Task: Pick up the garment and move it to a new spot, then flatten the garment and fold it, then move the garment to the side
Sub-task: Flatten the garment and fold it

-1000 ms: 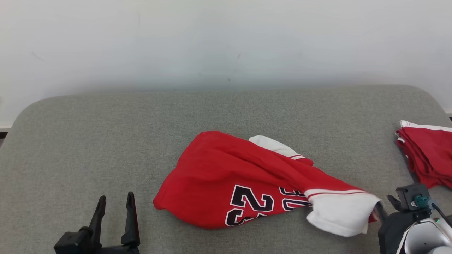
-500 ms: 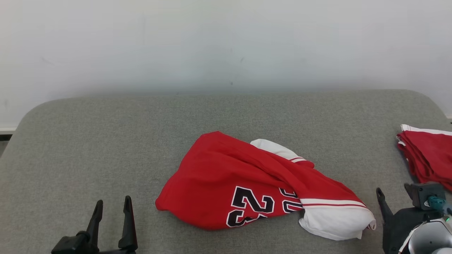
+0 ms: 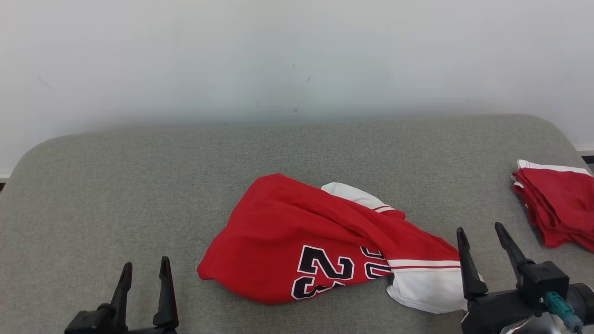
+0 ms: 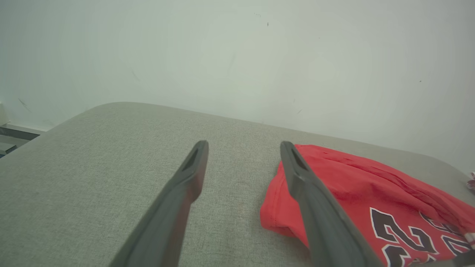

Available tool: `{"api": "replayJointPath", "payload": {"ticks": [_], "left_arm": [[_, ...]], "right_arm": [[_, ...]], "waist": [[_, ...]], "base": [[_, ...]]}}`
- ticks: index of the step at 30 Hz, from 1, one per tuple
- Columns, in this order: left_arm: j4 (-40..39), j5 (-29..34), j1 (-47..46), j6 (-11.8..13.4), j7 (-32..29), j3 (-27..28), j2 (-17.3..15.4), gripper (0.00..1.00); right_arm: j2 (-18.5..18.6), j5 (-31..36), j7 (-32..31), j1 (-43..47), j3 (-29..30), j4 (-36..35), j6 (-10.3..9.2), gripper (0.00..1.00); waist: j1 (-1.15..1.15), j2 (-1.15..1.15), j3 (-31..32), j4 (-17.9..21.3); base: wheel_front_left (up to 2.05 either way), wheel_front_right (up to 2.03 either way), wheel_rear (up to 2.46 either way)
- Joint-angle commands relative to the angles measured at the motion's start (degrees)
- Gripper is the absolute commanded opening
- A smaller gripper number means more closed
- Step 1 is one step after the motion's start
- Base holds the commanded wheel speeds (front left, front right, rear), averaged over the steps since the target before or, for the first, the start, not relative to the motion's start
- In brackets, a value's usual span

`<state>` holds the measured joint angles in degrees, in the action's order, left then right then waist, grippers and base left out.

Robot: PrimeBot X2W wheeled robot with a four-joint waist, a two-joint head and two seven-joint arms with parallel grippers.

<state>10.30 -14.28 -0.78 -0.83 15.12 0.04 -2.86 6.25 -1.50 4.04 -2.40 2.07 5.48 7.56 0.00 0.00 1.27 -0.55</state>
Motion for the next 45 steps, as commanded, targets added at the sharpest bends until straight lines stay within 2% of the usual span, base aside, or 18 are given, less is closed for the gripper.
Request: {"api": "replayJointPath", "payload": {"ticks": [1,11,16,22,29,37,41,45], "left_arm": [[-0.26,-0.03,0.19,0.22,0.02,0.26,-0.05,1.0],[0.66,1.08,0.88,-0.16,0.02,-0.18,-0.03,1.0],[5.19,1.82,-3.87,-1.46,-0.81,-1.51,-0.77,1.0],[14.33,-0.06,-15.01,-3.14,-7.55,-1.79,-2.44,1.0],[23.81,-1.69,-25.43,-3.48,-17.24,-1.72,-4.23,1.0],[31.44,-2.54,-34.9,-3.38,-24.32,-1.64,-7.16,1.0],[34.0,-1.56,-37.75,-0.95,-27.65,-1.73,-8.5,1.0],[36.36,-0.77,-39.61,0.06,-32.29,-2.47,-10.02,1.0]], "right_arm": [[-0.59,-0.61,1.32,0.54,-0.5,0.78,-0.16,1.0],[-2.06,-1.89,5.61,0.45,-1.79,4.78,-0.17,1.0],[-2.13,-2.07,5.41,-0.99,-2.39,5.21,-0.17,1.0],[-2.07,-2.47,4.73,-3.09,-5.19,5.06,-0.17,1.0],[-2.21,-3.38,5.22,-6.0,-9.16,5.93,-0.17,1.0],[-2.62,-4.46,6.75,-8.7,-10.39,7.75,-0.17,1.0],[-2.67,-4.71,7.34,-9.51,-10.83,8.53,-0.17,1.0],[-2.73,-4.83,7.64,-9.83,-10.97,9.13,-0.17,1.0]], "waist": [[0.0,0.0,0.1,0.15],[0.0,0.0,0.43,1.38],[0.0,0.0,-0.53,3.54],[0.0,0.0,-3.83,7.95],[0.0,0.0,-8.64,13.41],[0.0,0.0,-12.68,18.62],[0.0,0.0,-13.66,20.24],[0.0,0.0,-14.05,21.17]], "base": [[0.0,0.0,0.0],[0.0,0.0,0.0],[0.0,0.0,0.0],[0.0,0.0,0.0],[0.0,0.0,0.0],[0.0,0.0,0.0],[0.0,0.0,0.0],[0.0,0.0,0.0]]}}
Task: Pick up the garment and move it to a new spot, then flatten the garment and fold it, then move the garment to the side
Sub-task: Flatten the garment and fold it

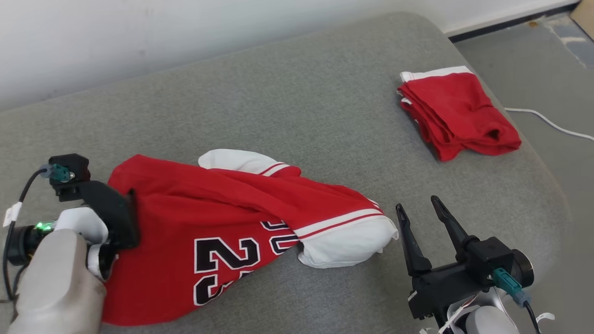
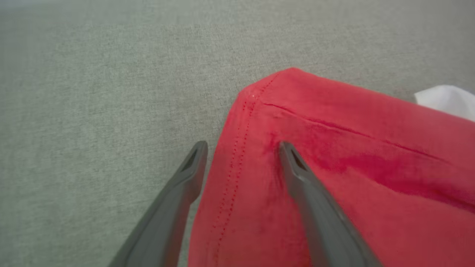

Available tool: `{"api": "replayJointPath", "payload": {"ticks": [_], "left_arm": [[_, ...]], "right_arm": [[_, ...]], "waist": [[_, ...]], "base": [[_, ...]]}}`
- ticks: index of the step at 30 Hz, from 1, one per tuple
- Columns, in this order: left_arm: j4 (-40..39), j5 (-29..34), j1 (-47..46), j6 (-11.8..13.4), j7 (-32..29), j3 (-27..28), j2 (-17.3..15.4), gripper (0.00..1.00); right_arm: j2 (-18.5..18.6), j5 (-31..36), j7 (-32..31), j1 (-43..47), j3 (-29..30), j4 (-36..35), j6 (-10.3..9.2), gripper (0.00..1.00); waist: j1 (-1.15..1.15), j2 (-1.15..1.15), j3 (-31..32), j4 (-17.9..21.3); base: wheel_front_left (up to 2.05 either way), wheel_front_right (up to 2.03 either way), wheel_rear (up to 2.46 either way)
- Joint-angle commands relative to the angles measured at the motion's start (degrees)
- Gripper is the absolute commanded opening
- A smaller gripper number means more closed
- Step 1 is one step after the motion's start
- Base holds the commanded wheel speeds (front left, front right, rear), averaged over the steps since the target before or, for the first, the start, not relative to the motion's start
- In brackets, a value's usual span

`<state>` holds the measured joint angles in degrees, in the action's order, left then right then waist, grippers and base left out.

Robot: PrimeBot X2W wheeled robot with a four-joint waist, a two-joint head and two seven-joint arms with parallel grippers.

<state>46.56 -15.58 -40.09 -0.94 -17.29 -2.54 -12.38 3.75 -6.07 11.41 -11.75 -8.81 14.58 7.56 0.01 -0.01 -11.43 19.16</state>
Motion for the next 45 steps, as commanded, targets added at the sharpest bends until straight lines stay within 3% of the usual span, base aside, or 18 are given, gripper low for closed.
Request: {"api": "replayJointPath", "payload": {"ticks": [1,5,6,7,10,16,24,25,29,36,40,45], "left_arm": [[0.58,0.91,-0.64,0.51,-0.81,-0.13,-0.95,1.0],[1.58,1.66,-0.73,1.24,-2.15,-1.22,-1.55,1.0],[1.68,1.63,-0.59,1.08,-2.23,-1.37,-1.51,0.36],[1.87,1.6,-0.33,0.87,-2.37,-1.56,-1.45,0.0],[2.29,0.81,1.21,0.78,-2.52,-1.85,-0.86,0.0],[0.49,1.41,0.83,2.22,3.01,-1.68,-1.5,0.0],[-4.78,1.86,-4.12,1.48,20.37,-1.31,-1.45,0.0],[-4.78,1.86,-4.12,1.48,20.37,-1.31,-1.45,0.0],[-6.47,0.89,-6.36,0.47,27.98,-1.48,0.44,0.0],[-7.83,-4.27,-0.02,-1.69,26.93,-0.43,4.37,0.0],[-14.37,-7.21,9.5,-2.51,27.26,0.61,5.82,0.0],[-25.51,-8.42,21.94,-1.69,24.93,-0.21,6.74,0.0]], "right_arm": [[-0.24,-0.31,0.32,-0.49,-0.1,0.19,-0.17,1.0],[-0.25,-0.39,0.55,-0.47,-0.29,0.63,-0.17,1.0],[-0.2,-0.37,0.57,-0.41,-0.24,0.74,-0.17,1.0],[-0.15,-0.26,0.5,-0.32,-0.1,0.83,-0.17,1.0],[0.05,-0.04,0.05,-0.13,0.21,1.05,-0.17,1.0],[-0.02,-0.34,-0.05,-0.55,-0.02,1.13,-0.17,1.0],[-0.17,-0.08,0.27,-0.57,0.5,1.04,-0.17,1.0],[-0.17,-0.08,0.27,-0.57,0.5,1.04,-0.17,1.0],[-0.09,0.16,0.17,0.26,1.52,0.97,-0.17,1.0],[-0.13,0.45,-0.41,2.25,3.29,0.1,-0.17,1.0],[-0.09,0.74,-0.98,3.67,4.45,-0.49,-0.17,1.0],[-0.24,0.76,-1.73,4.82,4.93,-1.22,-0.17,1.0]], "waist": [[-0.01,0.01,-1.36,1.64],[-0.01,0.01,-1.07,2.18],[-0.01,0.01,-0.95,2.23],[-0.01,0.01,-0.86,2.22],[-0.01,0.01,-0.34,2.04],[-0.01,0.01,-0.09,1.52],[-0.01,0.01,0.22,0.36],[-0.01,0.01,0.22,0.36],[-0.01,0.01,0.99,-1.37],[-0.01,0.01,2.79,-7.36],[-0.01,0.01,3.97,-11.8],[-0.01,0.01,5.48,-16.02]], "base": [[0.0,0.0,0.0],[0.0,0.0,0.0],[0.0,0.0,0.0],[0.0,0.0,0.0],[0.0,0.0,0.0],[0.0,0.0,0.0],[0.0,0.0,0.0],[0.0,0.0,0.0],[0.0,0.0,0.0],[0.0,0.0,0.0],[0.0,0.0,0.0],[0.0,0.0,0.0]]}}
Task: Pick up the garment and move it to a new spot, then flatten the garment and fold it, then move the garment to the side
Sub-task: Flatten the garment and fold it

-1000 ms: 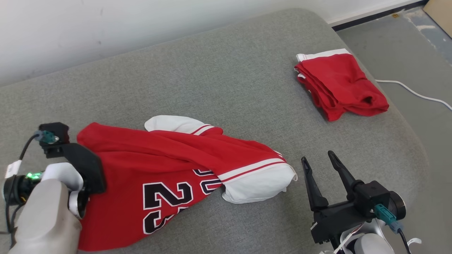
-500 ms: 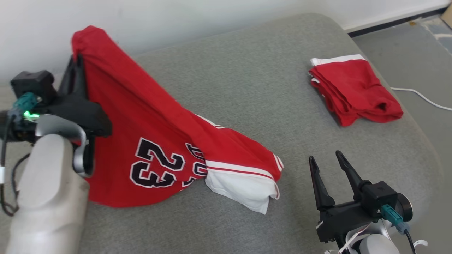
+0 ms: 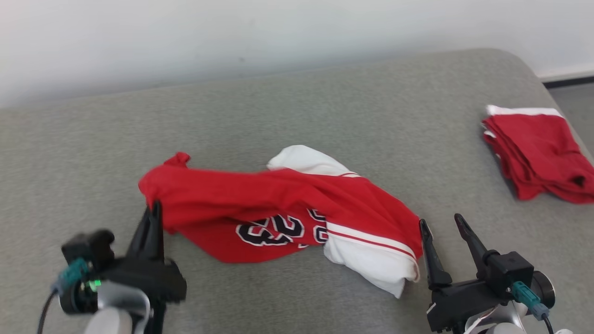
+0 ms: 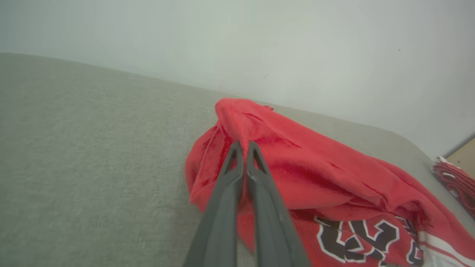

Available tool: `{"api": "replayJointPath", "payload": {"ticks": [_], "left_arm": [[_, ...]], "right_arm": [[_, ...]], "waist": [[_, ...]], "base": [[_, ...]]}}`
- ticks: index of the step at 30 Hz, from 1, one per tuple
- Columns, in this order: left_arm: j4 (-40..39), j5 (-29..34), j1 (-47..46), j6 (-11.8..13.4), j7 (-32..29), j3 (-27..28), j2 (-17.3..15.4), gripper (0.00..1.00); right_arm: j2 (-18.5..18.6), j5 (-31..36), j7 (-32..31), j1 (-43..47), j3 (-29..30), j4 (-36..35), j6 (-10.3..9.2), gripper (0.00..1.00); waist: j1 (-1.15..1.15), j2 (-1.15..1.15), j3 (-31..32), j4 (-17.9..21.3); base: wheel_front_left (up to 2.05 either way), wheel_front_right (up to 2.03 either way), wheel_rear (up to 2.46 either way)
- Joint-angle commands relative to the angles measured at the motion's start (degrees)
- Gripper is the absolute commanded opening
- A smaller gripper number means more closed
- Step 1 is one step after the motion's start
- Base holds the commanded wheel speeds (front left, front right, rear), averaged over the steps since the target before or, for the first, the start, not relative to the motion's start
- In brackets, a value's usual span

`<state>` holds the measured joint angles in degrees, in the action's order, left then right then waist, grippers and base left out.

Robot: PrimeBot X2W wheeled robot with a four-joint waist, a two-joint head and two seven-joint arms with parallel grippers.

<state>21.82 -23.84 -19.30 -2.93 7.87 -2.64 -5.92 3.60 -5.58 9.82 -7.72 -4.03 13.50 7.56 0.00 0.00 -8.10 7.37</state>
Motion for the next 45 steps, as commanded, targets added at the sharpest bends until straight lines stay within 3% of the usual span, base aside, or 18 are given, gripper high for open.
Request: {"api": "replayJointPath", "payload": {"ticks": [1,8,9,11,27,31,38,45], "left_arm": [[-3.09,-0.26,3.37,0.67,-0.94,-0.21,0.31,0.0],[-10.82,-0.7,15.31,3.51,-6.13,-1.42,0.79,0.0],[-10.83,-0.96,16.48,3.87,-6.37,-1.54,0.92,0.05],[-10.34,-0.73,18.42,4.48,-6.41,-1.79,1.01,1.0],[-11.88,0.76,22.89,7.93,1.94,1.6,-0.69,1.0],[-14.41,2.06,21.9,6.96,5.15,1.55,-1.54,1.0],[-18.23,4.81,20.42,2.35,7.29,2.3,-0.42,1.0],[-20.5,7.83,22.89,-0.16,7.29,3.91,2.01,1.0]], "right_arm": [[-0.14,0.25,-0.23,0.87,-0.15,-0.22,-0.17,1.0],[-0.33,-0.14,-0.83,0.95,-1.34,-0.31,-0.17,1.0],[-0.35,-0.22,-0.84,1.01,-1.47,-0.22,-0.17,1.0],[-0.4,-0.32,-0.94,1.13,-1.72,0.03,-0.17,1.0],[-0.13,-0.28,-1.55,3.28,-0.93,-0.19,-0.17,1.0],[-0.17,-0.09,-1.68,3.83,-0.03,-0.56,-0.17,1.0],[-0.18,-0.11,-3.47,4.1,1.44,-0.27,-0.17,1.0],[0.3,-2.21,-11.65,1.27,2.85,2.87,-0.17,1.0]], "waist": [[0.0,0.0,2.4,-4.75],[0.0,0.0,3.75,-6.31],[0.0,0.0,3.96,-6.3],[0.0,0.0,4.45,-6.06],[0.0,0.0,8.03,-3.48],[0.0,0.0,8.42,-3.12],[0.0,0.0,8.4,-2.22],[0.0,0.0,7.58,-2.06]], "base": [[0.0,0.0,0.0],[0.0,0.0,0.0],[0.0,0.0,0.0],[0.0,0.0,0.0],[0.0,0.0,0.0],[0.0,0.0,0.0],[0.0,0.0,0.0],[0.0,0.0,0.0]]}}
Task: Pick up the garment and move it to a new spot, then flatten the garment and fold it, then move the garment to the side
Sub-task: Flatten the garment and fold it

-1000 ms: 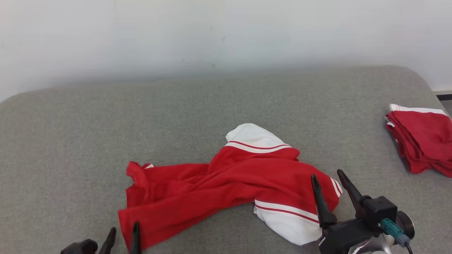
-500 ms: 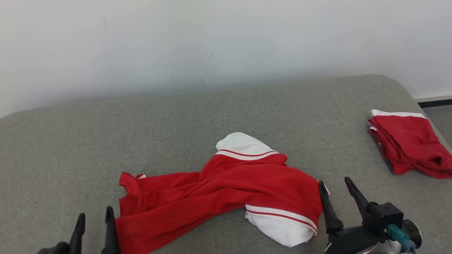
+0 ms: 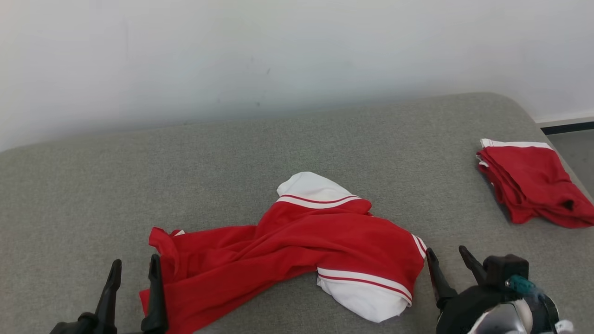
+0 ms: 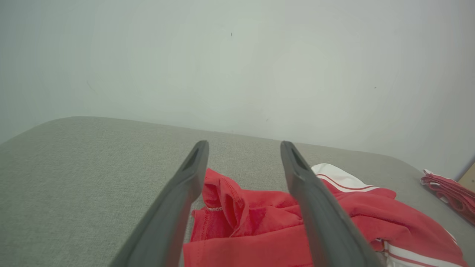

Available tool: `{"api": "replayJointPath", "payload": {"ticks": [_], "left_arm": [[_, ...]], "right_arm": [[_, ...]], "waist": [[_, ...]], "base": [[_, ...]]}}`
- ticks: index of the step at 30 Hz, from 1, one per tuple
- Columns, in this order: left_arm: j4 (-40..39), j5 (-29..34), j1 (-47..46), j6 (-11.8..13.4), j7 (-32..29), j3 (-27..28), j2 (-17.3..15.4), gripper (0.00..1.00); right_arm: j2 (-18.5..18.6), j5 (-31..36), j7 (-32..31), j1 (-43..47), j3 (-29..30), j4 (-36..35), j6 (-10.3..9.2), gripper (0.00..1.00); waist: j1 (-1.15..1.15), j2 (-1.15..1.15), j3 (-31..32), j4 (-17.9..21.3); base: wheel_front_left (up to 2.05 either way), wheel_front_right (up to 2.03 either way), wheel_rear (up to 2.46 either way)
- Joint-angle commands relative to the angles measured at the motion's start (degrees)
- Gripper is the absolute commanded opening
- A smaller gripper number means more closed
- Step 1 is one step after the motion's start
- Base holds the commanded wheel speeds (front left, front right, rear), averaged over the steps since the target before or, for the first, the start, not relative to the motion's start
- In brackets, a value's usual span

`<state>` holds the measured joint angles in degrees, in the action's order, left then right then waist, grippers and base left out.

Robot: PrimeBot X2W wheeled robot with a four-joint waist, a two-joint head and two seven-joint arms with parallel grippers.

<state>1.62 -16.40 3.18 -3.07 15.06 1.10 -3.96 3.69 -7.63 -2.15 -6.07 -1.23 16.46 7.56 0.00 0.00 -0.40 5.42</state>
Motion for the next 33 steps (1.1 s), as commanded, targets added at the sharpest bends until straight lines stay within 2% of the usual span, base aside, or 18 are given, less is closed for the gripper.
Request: {"api": "replayJointPath", "payload": {"ticks": [1,11,20,21,22,23,33], "left_arm": [[-0.21,0.69,0.6,-0.3,0.11,0.21,0.23,1.0],[2.4,2.44,-1.56,-1.45,0.11,0.26,0.82,1.0],[4.97,3.89,-2.95,-0.07,0.12,0.65,0.98,1.0],[4.98,3.99,-3.02,-0.13,0.12,0.73,0.99,1.0],[4.98,3.99,-3.02,-0.13,0.12,0.73,0.99,1.0],[4.98,4.04,-3.11,-0.18,0.12,0.83,0.99,1.0],[4.23,4.54,-4.94,-0.77,0.12,0.55,1.04,1.0]], "right_arm": [[0.28,-0.84,-1.29,-1.2,0.29,0.52,-0.17,1.0],[0.92,-5.68,-14.88,-8.83,3.47,10.98,-0.17,1.0],[0.56,-10.57,-17.7,-12.16,2.3,15.36,-0.17,1.0],[0.74,-10.8,-17.0,-12.67,2.24,15.36,-0.17,0.29],[0.74,-10.8,-17.0,-12.67,2.24,15.36,-0.17,0.29],[0.98,-10.93,-16.6,-12.98,2.09,15.56,-0.17,0.0],[3.0,-9.86,-13.94,-21.86,2.5,17.95,-0.17,0.0]], "waist": [[0.0,0.0,-0.32,-0.27],[0.0,0.0,-3.4,-3.2],[0.0,0.0,-5.04,-4.38],[0.0,0.0,-5.2,-4.41],[0.0,0.0,-5.2,-4.41],[0.0,0.0,-5.34,-4.43],[0.0,0.0,-7.74,-4.79]], "base": [[0.0,0.0,0.0],[0.0,0.0,0.0],[0.0,0.0,0.0],[0.0,0.0,0.0],[0.0,0.0,0.0],[0.0,0.0,0.0],[0.0,0.0,0.0]]}}
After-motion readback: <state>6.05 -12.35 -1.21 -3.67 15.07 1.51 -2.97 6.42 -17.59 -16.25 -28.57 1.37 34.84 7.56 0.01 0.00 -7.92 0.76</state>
